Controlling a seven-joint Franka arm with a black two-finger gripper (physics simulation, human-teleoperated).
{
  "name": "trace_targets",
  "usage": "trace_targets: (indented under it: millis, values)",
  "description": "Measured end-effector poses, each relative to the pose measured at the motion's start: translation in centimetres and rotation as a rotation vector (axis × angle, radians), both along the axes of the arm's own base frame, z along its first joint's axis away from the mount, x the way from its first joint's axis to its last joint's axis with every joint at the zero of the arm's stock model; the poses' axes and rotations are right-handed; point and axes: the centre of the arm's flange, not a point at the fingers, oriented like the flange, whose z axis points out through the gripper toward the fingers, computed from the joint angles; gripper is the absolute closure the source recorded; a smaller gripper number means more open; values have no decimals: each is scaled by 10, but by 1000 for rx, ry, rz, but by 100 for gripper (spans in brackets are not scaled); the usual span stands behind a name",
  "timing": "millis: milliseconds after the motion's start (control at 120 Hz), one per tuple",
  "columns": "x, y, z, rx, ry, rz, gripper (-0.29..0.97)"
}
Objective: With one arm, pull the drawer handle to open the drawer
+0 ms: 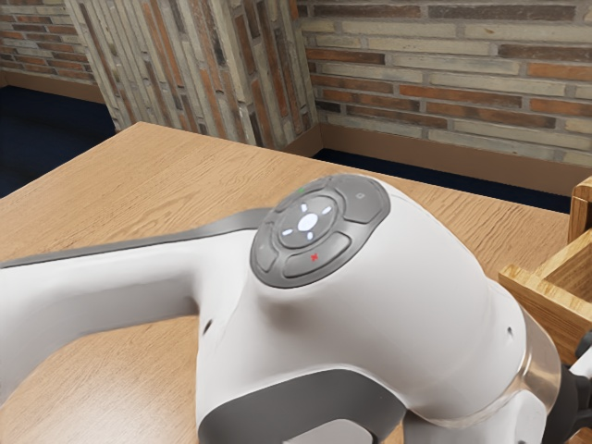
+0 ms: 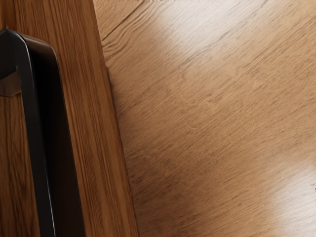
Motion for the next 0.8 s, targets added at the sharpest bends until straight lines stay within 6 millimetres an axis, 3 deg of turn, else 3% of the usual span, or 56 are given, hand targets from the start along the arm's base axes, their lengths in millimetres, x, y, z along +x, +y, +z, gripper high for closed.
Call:
trace_targets:
  millis: [200, 800]
  values:
    - [-6, 5, -9, 2, 17, 2, 0]
    - [-48, 10, -4, -12, 19, -30, 0]
